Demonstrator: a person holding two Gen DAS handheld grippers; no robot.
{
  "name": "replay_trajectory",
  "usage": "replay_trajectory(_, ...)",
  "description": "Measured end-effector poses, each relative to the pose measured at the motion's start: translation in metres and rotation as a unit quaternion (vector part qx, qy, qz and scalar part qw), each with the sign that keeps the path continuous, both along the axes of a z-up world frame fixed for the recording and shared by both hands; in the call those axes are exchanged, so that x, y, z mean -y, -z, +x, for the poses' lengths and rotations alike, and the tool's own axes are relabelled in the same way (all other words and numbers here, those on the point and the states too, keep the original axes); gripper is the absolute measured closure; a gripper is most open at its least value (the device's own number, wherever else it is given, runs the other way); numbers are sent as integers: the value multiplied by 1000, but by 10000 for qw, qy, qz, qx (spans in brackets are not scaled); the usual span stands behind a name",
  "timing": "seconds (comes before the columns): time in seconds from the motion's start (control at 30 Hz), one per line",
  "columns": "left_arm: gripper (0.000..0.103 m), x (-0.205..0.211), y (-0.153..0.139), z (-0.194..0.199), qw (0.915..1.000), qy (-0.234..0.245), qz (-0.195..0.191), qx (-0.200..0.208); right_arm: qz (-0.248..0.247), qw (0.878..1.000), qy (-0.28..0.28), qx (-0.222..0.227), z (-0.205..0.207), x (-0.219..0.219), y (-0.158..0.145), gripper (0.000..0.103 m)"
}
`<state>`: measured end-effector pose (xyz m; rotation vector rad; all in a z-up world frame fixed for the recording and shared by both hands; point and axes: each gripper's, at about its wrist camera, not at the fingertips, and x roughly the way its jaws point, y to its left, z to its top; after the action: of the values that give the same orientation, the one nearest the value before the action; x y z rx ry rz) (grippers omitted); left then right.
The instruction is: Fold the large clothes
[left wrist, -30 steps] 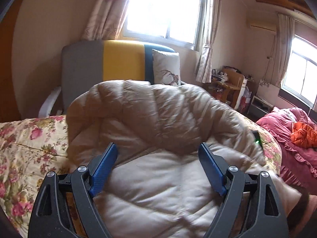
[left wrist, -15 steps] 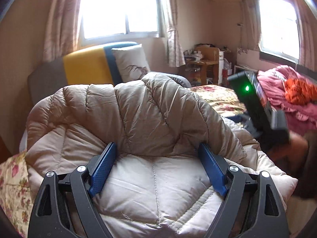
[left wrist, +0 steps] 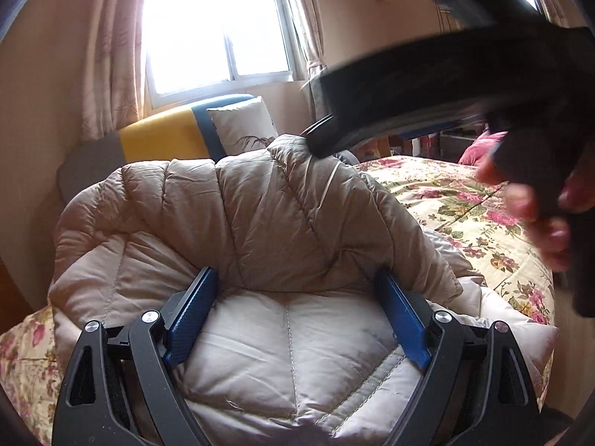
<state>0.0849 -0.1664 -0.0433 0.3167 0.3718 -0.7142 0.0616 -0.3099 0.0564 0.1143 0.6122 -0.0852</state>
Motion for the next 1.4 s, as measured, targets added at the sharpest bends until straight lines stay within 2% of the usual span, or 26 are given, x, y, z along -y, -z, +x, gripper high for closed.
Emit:
replay_trajectory(0.03, 15, -3, -1, -2, 10000, -11, -38, 23, -129, 9998, 111, -114, 11, -5, 6, 2)
replay_trajectory(0.1, 11, -13, -5, -8, 9999, -21, -128, 17, -38, 9984, 401, -396, 35, 4, 35, 2)
replay_trajectory(0.17, 11, -24, -12, -11, 9997, 46, -168, -165, 436, 9950, 584, -677, 46, 20, 69, 2)
replay_trajectory(0.23, 11, -33, -23, -10, 9992, -71, -145, -378, 889, 9913, 705, -673, 43, 32, 95, 2)
replay_trajectory(0.3, 11, -42, -40, 0, 9981, -329, -218, -481, 1097, 9888, 850, -540, 37, 36, 109, 2)
replay_trajectory(0.37, 11, -46, -61, 22, 9959, -773, -226, -412, 1135, 9883, 903, -463, 34, 36, 115, 2)
replay_trajectory(0.5, 11, -30, -79, 80, 9859, -1606, 378, -280, 1156, 9882, 873, -487, 34, 36, 115, 2)
replay_trajectory(0.57, 11, -19, -75, 110, 9791, -1874, 722, -327, 1232, 9873, 874, -481, 35, 38, 117, 2)
replay_trajectory(0.67, 11, 5, -50, 148, 9671, -2080, 1311, -653, 1360, 9853, 927, -461, 33, 41, 121, 2)
replay_trajectory(0.8, 6, 21, -5, 169, 9581, -2123, 1579, -1098, 1628, 9785, 1156, -516, 31, 49, 129, 2)
replay_trajectory(0.93, 4, 15, 17, 176, 9623, -2073, 1222, -1266, 1777, 9739, 1269, -625, 33, 55, 135, 2)
replay_trajectory(1.13, 3, 15, 35, 184, 9642, -2055, 1097, -1270, 1695, 9742, 1332, -671, 37, 53, 137, 2)
replay_trajectory(1.3, 4, 4, 19, 158, 9696, -2066, 895, -953, 1630, 9767, 1251, -621, 34, 50, 136, 2)
replay_trajectory(1.33, 4, -1, 13, 149, 9723, -1982, 810, -938, 1614, 9774, 1228, -601, 34, 49, 135, 2)
replay_trajectory(1.4, 4, -10, -1, 120, 9819, -1510, 504, -1027, 1632, 9775, 1214, -567, 32, 50, 135, 2)
